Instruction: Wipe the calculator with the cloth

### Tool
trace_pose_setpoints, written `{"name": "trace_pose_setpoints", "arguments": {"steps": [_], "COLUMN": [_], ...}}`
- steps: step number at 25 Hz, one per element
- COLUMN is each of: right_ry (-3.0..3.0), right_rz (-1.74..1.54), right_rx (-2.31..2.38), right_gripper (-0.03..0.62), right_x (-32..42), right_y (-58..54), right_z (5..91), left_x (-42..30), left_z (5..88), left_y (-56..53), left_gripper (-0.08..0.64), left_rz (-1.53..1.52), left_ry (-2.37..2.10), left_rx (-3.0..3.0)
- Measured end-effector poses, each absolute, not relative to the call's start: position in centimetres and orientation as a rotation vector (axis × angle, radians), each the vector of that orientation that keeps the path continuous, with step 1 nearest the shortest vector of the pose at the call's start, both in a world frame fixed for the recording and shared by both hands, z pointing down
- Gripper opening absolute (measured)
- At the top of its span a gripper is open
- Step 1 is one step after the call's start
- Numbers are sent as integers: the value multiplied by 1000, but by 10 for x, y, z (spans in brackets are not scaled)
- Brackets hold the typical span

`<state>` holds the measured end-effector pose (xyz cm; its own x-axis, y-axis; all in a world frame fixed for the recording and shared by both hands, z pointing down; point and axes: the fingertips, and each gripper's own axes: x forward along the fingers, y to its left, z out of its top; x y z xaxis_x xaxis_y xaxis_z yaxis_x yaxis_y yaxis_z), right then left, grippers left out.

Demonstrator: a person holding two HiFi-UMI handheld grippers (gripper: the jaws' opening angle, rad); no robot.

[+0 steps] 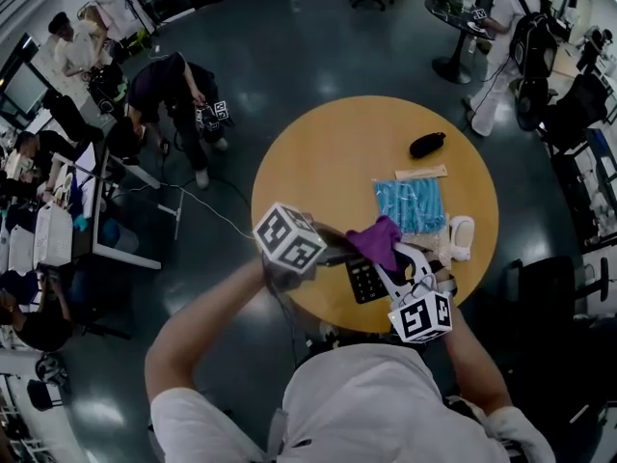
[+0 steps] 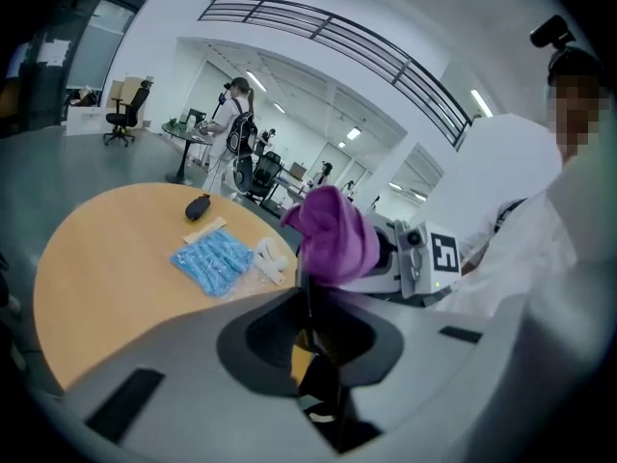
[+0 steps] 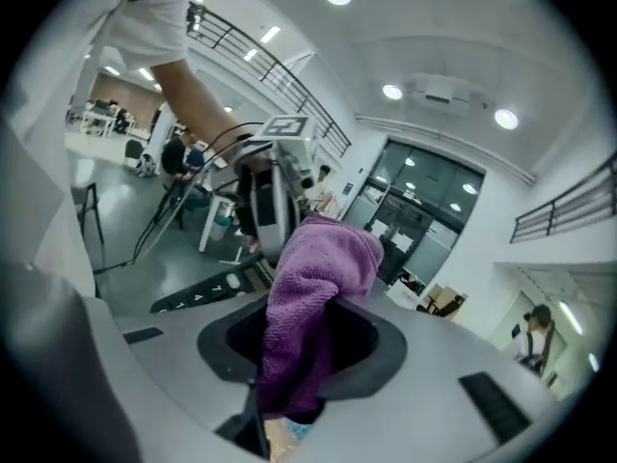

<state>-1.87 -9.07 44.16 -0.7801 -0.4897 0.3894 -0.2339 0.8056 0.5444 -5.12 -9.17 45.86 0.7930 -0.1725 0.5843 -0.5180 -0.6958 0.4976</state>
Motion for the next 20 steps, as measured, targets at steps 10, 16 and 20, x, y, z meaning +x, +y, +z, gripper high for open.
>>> {"name": "trace_pose_setpoints", "arguments": {"steps": [10,16,20], "right_ry": [-2293,-2261,-2374], "right_rz": [-996,-1018,-928], "right_rx": [190,-178,-310], "right_gripper": [120,120,120], "right_x": [-35,-41,-30], "right_y": [-14,60,79], "right_z": [474,506,500], "left_x": [-53,-56,-65], "left_z": [463,457,459], "left_y": [-67,-70,-72], "left_gripper": [46,46,44], "left_rz": [651,614,611], "left_ry": [-485,-506,-514], "left_rx": [2300,2344,2355]}}
